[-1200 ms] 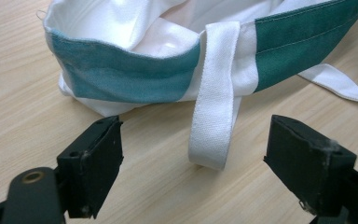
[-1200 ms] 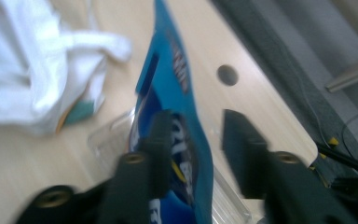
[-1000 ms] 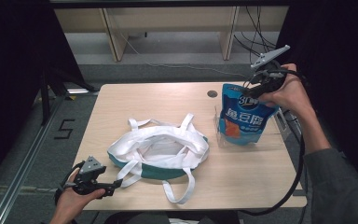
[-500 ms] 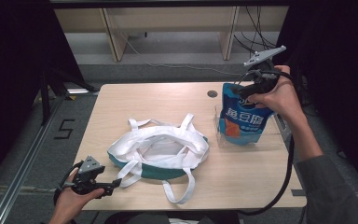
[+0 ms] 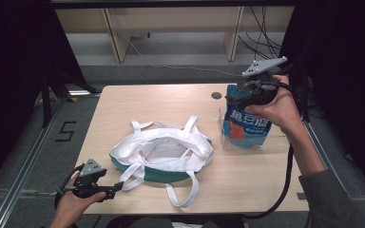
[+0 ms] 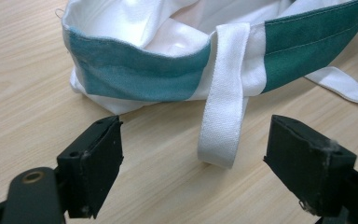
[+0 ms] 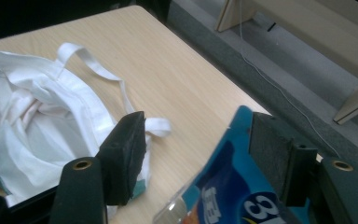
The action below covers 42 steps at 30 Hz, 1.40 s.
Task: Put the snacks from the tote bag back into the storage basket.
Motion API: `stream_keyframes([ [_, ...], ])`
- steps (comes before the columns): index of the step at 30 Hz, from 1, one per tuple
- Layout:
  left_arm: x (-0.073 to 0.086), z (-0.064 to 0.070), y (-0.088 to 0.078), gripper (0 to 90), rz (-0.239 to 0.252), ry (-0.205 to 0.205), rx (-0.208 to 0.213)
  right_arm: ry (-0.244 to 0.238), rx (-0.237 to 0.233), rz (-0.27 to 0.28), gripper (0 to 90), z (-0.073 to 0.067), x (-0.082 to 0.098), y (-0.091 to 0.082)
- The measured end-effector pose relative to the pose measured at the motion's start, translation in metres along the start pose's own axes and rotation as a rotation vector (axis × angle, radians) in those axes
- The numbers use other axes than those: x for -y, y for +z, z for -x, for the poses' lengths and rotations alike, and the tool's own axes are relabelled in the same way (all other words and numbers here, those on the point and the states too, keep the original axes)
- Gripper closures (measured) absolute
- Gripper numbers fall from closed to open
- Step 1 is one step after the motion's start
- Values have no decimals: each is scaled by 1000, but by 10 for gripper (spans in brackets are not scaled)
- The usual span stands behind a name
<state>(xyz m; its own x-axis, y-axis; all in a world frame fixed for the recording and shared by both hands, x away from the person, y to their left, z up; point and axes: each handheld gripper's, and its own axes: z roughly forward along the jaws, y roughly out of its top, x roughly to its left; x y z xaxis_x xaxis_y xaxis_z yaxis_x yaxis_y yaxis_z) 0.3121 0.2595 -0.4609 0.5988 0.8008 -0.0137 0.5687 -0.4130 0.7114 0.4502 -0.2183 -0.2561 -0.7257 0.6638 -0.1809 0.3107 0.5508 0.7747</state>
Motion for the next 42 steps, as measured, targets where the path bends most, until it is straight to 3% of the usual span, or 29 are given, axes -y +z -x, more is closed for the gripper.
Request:
stream_keyframes([
  [2, 0, 1, 0, 182, 4, -16, -8, 5, -1, 14, 370, -4, 3, 0],
  [3, 0, 0, 0, 181, 4, 1, -5, 2, -5, 11, 370, -6, 4, -1],
  [4, 1, 2, 0, 181, 3, -25, -3, -18, -2, 29, 369, -7, 6, 0],
  [5, 0, 0, 0, 182, 3, 2, -3, -7, -8, 21, 369, -10, 7, -1],
  [7, 0, 0, 1, 181, 10, 0, 0, -9, -10, 22, 367, -14, 10, 0],
  [9, 1, 1, 1, 182, -2, -25, 5, 7, -30, 22, 367, -19, 13, 0],
  [11, 0, 0, 1, 181, 5, -3, 3, -2, -25, 32, 367, -21, 16, 2],
  [12, 1, 1, 0, 181, 3, -17, -7, -8, -26, 38, 367, -22, 17, 3],
  [13, 0, 0, 0, 181, 5, 3, -8, 18, -34, 29, 367, -25, 19, 2],
  [15, 1, 2, 0, 181, 7, -29, 0, 18, -43, 33, 366, -26, 22, 3],
  [17, 1, 1, 0, 182, 8, -22, 6, 28, -51, 43, 366, -28, 25, 4],
  [18, 1, 2, 0, 182, 6, -28, 3, 31, -34, 55, 366, -29, 27, 4],
  [22, 1, 2, 0, 181, 7, -28, 4, 41, -63, 63, 365, -31, 35, 6],
  [25, 1, 0, 1, 182, 22, -3, -6, 45, -64, 72, 365, -33, 42, 8],
  [27, 1, 1, 0, 182, 4, -28, 0, 69, -71, 77, 364, -34, 46, 8],
  [28, 1, -1, 0, 182, 0, 0, -1, 77, -79, 81, 364, -36, 48, 9],
  [30, 1, 0, 0, 182, 1, -3, -1, 82, -77, 91, 364, -36, 51, 10],
  [31, 1, 0, 0, 182, 1, -5, -1, 63, -79, 93, 364, -35, 53, 10],
  [34, 1, 0, 0, 182, 1, -7, -2, 85, -88, 92, 362, -39, 58, 11],
  [35, 1, 0, 0, 182, 14, -5, -2, 67, -77, 108, 362, -38, 60, 14],
  [36, 1, 3, 1, 182, 23, -46, 1, 77, -89, 83, 361, -39, 61, 14],
  [38, 1, 2, 0, 182, 20, -14, -10, 70, -78, 92, 362, -38, 62, 16],
  [39, 1, 2, 0, 182, 30, -16, -10, 94, -88, 87, 362, -40, 63, 17],
  [42, 1, 2, -1, 182, 23, -23, -13, 91, -88, 90, 362, -40, 67, 20],
])
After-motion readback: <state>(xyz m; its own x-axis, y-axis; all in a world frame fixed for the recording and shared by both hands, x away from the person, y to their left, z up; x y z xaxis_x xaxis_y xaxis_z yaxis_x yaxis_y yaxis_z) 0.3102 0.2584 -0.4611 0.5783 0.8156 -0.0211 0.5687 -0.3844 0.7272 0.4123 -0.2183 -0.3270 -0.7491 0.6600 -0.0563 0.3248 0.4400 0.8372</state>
